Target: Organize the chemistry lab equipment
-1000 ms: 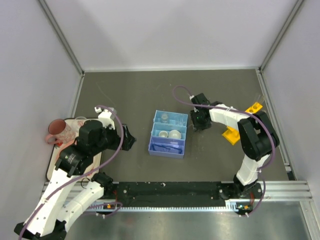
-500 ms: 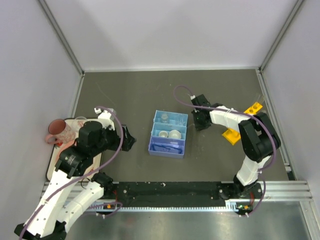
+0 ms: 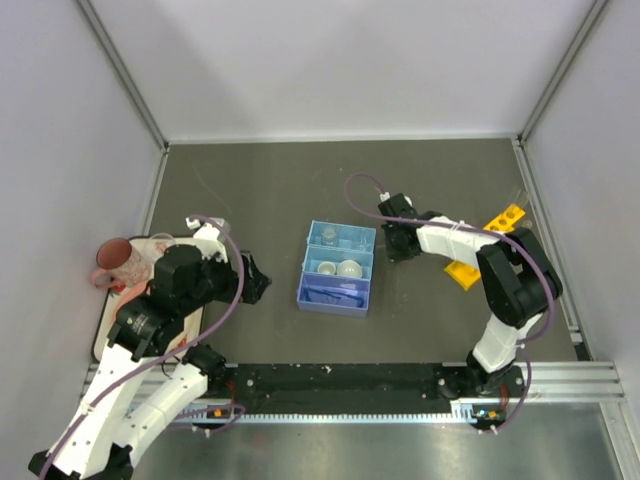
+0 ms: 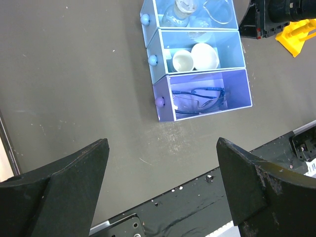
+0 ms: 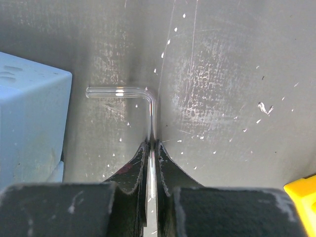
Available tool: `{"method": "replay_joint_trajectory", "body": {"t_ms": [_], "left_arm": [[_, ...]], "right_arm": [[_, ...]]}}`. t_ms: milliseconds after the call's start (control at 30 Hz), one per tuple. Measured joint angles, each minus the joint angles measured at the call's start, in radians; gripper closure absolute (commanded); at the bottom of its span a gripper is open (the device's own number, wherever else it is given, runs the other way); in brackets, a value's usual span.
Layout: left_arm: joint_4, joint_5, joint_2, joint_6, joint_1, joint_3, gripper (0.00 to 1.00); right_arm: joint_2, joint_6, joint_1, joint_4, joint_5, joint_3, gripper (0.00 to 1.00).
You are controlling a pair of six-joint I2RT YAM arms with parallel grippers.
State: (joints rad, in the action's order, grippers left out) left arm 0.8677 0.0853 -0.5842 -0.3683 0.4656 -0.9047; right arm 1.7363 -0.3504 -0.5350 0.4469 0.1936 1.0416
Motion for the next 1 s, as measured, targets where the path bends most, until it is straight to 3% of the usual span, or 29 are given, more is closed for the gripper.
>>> {"method": "replay_joint_trajectory", "body": {"t_ms": [300, 633, 1000], "left_arm": [[0.000, 0.001, 0.000, 0.000, 0.000, 0.000, 0.04], [0.002, 0.004, 0.019, 0.000, 0.000, 0.000, 0.04], [0.010, 0.005, 0.019, 0.000, 0.000, 0.000, 0.04]], "right_arm": [[-0.023, -0.024, -0.019, 0.023, 0.026, -0.016, 1.00], [-0.204, -0.036, -0.080, 0.233, 0.074, 0.014, 1.00], [-0.350, 0.039, -0.244, 0.385, 0.068, 0.152, 1.00]]}}
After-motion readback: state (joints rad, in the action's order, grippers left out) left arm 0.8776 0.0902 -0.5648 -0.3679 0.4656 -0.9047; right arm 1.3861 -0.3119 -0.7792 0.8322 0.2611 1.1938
